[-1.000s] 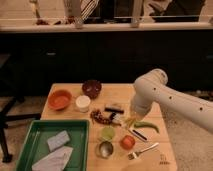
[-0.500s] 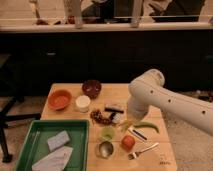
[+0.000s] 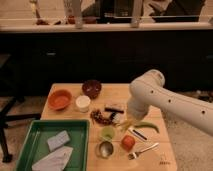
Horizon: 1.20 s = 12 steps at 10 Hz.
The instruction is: Place banana in plastic cup
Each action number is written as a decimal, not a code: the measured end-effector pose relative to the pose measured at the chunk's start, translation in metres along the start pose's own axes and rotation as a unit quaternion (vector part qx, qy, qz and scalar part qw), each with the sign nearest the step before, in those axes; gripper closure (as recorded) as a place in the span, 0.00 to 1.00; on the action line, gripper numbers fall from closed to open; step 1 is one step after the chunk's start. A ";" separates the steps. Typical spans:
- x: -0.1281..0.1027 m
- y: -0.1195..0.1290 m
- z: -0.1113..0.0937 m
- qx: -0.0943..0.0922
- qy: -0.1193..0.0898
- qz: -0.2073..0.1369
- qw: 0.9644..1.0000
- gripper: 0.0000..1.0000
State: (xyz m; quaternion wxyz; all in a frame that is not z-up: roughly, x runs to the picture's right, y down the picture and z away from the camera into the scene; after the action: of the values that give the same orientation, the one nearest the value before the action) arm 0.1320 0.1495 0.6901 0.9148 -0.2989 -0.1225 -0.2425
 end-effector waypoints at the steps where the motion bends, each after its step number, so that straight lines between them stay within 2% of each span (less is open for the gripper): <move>1: -0.005 -0.002 0.002 0.000 -0.003 0.001 1.000 1.00; 6: -0.045 -0.021 0.017 -0.001 -0.014 -0.018 1.000 1.00; 9: -0.058 -0.024 0.039 -0.011 -0.015 -0.018 1.000 1.00; 12: -0.064 -0.025 0.050 -0.020 -0.015 -0.016 1.000 1.00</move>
State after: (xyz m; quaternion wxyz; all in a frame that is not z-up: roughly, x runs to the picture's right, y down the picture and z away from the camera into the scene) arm 0.0606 0.1864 0.7184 0.9028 -0.3188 -0.1360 -0.2546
